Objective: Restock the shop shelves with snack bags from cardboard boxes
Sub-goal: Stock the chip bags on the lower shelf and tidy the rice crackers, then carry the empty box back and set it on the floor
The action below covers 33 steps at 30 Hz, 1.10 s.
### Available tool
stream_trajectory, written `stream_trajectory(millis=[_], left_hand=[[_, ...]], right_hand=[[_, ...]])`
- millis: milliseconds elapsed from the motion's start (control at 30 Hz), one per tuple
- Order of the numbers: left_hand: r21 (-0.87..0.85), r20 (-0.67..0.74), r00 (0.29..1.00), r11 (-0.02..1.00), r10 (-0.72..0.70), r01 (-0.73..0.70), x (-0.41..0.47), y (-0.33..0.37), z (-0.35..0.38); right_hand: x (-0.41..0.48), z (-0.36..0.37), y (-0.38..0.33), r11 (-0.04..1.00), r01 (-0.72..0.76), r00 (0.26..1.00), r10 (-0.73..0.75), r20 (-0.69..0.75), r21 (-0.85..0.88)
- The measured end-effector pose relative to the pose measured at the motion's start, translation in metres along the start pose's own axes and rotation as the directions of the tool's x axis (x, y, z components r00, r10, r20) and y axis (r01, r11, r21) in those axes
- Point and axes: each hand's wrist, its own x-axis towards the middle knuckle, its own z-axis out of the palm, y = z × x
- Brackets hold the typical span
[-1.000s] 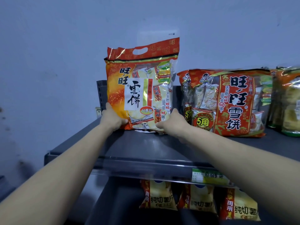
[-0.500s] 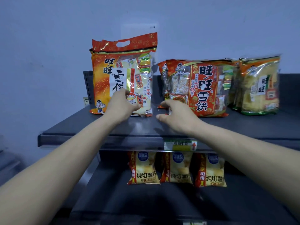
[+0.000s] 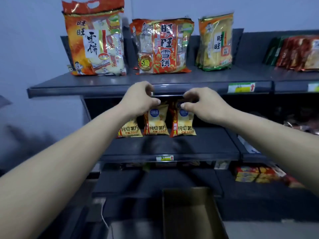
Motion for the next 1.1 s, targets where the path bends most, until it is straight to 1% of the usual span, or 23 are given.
stream_trajectory(millis=[133,233,300,367,467,533,700,833,1000,1100], left_hand=[[-0.027,0.113,0.991,0.997,-0.073,0.077,-0.038,0.002,0.048],[-0.023,0.233,0.963,0.989,-0.134,0.144,-0.06,0.0,0.089],[-0.032,0.32,0.932,0.981,-0.171,0.191,-0.073,-0.006,0.116],[-0.001,0.39,0.896,0.973,-0.211,0.229,-0.082,-0.016,0.141],[0.051,0.505,0.817,0.954,-0.279,0.294,-0.094,-0.04,0.176],[0.091,0.56,0.771,0.947,-0.305,0.308,-0.101,-0.062,0.197],[0.191,0.62,0.684,0.92,-0.384,0.343,-0.117,-0.124,0.246],[0.248,0.643,0.612,0.881,-0.461,0.403,-0.13,-0.168,0.28],[0.292,0.643,0.564,0.847,-0.518,0.444,-0.145,-0.212,0.321],[0.346,0.638,0.529,0.822,-0.56,0.453,-0.152,-0.236,0.342]], right_hand=[[-0.045,0.014,0.036,0.995,-0.104,0.989,0.103,0.11,0.0],[-0.076,0.029,0.065,0.975,-0.222,0.954,0.219,0.202,-0.008],[-0.097,0.04,0.084,0.954,-0.299,0.925,0.297,0.237,-0.029],[-0.114,0.053,0.103,0.927,-0.371,0.887,0.372,0.272,-0.059],[-0.135,0.077,0.128,0.872,-0.478,0.816,0.484,0.316,-0.101],[-0.147,0.095,0.144,0.831,-0.544,0.766,0.549,0.334,-0.119],[-0.171,0.143,0.177,0.717,-0.685,0.629,0.671,0.391,-0.129],[-0.187,0.184,0.203,0.637,-0.752,0.535,0.74,0.407,-0.17],[-0.204,0.233,0.24,0.568,-0.8,0.457,0.786,0.417,-0.192],[-0.212,0.256,0.257,0.538,-0.811,0.431,0.815,0.386,-0.231]])
